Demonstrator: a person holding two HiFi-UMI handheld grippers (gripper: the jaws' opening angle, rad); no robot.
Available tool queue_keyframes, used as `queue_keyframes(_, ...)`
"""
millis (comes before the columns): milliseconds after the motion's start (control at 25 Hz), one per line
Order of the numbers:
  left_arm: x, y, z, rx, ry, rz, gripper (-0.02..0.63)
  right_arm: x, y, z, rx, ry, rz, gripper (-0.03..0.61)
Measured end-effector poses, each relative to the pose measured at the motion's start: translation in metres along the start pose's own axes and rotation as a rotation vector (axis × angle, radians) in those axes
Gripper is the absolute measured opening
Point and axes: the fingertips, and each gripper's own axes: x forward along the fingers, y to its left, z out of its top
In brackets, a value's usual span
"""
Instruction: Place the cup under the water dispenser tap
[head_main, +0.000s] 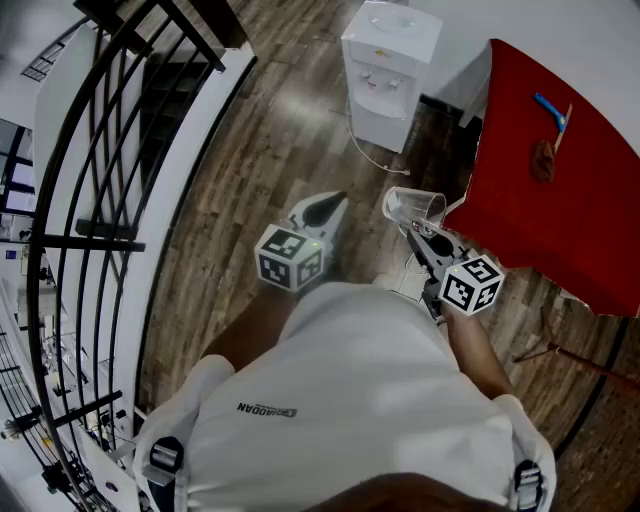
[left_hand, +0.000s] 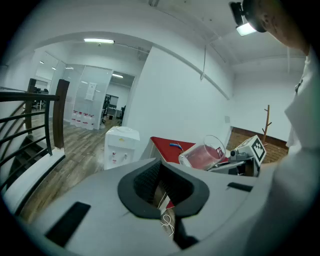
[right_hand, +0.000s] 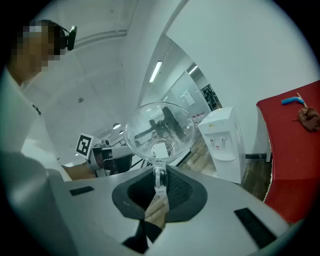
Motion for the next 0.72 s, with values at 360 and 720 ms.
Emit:
queue_keyframes(360,0.001,0.003,0.006,0.009,-0.002,-0.006,-0.003,0.002,-0.003,0.005,-0.001,-0.016,-0.021,0.043)
queue_keyframes(720,0.003,0.010,0.006,-0.007,0.001,-0.007,-0.003,0.011,0.005,0.007,0.059,-0.012,0.041,0.043)
